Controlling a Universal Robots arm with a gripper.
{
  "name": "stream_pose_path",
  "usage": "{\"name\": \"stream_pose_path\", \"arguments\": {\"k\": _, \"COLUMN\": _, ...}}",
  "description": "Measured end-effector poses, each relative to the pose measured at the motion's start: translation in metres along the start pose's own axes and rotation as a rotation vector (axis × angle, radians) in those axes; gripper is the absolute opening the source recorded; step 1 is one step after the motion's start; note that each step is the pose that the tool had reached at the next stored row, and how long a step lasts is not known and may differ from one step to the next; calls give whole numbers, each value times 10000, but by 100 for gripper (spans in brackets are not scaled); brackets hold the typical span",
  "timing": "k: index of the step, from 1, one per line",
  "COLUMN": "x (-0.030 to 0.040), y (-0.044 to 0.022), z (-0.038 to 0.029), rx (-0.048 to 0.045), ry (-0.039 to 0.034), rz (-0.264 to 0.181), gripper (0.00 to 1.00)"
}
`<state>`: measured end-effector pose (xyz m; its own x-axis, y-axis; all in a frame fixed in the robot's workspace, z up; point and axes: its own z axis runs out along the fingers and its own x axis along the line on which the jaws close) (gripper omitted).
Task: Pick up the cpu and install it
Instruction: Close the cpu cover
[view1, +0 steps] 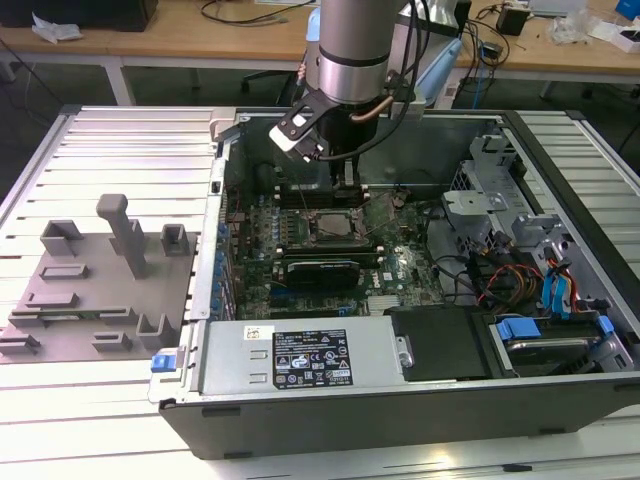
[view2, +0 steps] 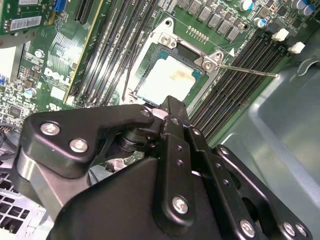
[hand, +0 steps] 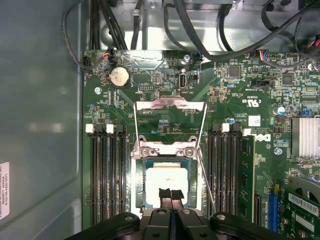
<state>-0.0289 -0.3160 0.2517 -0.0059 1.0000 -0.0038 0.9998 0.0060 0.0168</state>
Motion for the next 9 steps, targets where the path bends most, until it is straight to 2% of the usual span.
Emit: {"name": "stream_pose_path", "arguments": {"k": 9, "x": 0, "y": 0, "z": -3, "rx": 0, "ry": 0, "rz": 0, "gripper": 11}}
